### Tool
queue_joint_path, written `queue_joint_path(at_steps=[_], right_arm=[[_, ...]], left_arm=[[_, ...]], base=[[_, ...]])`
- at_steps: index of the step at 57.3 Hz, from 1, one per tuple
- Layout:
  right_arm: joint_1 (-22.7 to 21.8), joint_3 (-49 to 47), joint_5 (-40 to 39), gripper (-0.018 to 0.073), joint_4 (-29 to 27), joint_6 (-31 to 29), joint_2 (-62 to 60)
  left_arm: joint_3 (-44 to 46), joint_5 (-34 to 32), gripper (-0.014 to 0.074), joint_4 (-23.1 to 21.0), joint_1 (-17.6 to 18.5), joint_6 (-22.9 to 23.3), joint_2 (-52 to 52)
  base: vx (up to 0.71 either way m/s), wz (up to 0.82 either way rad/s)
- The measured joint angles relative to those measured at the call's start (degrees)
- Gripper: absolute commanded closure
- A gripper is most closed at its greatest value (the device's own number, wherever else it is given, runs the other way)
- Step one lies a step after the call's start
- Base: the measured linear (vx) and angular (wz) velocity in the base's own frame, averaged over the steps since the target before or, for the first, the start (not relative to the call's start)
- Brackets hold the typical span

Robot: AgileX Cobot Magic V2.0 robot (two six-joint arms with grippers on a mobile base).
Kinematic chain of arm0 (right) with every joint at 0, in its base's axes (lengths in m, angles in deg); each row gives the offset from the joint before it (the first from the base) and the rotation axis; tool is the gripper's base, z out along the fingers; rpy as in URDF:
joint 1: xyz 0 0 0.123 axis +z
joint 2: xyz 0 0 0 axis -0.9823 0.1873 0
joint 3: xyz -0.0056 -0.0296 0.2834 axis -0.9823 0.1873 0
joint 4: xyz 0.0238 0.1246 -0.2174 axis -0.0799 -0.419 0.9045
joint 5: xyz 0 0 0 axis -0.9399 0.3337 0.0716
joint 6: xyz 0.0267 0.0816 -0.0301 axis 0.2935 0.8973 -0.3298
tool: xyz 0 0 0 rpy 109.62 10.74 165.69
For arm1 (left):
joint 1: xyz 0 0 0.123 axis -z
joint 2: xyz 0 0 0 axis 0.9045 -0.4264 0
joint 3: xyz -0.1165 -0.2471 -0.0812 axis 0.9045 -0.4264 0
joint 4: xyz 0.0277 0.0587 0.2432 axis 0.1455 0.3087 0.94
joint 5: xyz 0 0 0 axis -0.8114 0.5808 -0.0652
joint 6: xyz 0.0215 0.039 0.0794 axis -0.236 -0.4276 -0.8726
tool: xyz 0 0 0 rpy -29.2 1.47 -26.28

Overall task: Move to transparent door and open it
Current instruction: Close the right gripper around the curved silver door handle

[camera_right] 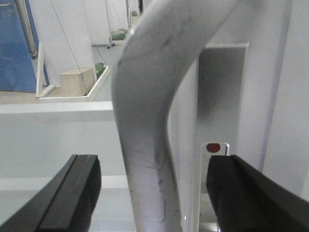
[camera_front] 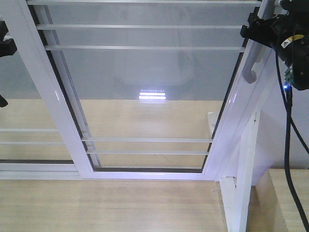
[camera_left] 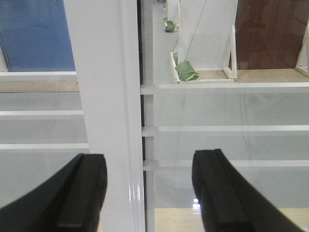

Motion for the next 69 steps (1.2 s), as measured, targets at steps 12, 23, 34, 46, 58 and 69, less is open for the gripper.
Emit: queue_joint_path(at_steps=[12,23,34,46,58,69], right_arm=[[0.0,-0.2,-0.1,0.0203,0.4,0.6,0.8],[0.0,-0.2,-0.3,0.0444,2.2,0.6,0.8],[-0.1,-0.2,-0.2,0.0563,3.9,1.6,0.8],[1.2,-0.2,-0.2,0.0546,3.6,2.3,0.8],[4.0,-0.2,-0.3,0.0525,1.6,2.0,0.8],[7.3,-0.5,-0.3,0.0517,1.4,1.8,0.8]], left_arm=[[0.0,0.0,0.0083,0.0,0.0,0.0,0.0],[0.0,0.0,0.0083,0.0,0.0,0.1,0.0],[0.0,0.9,0.0083,0.0,0.0,0.1,0.0],[0.0,1.9,0.0083,0.0,0.0,0.1,0.0],[0.0,2.4,0.0083,0.0,0.0,0.1,0.0],[0.0,2.5,0.0083,0.0,0.0,0.1,0.0]], base=[[0.00,0.00],[0.00,0.00],[0.00,0.00],[0.00,0.00],[0.00,0.00],[0.00,0.00]])
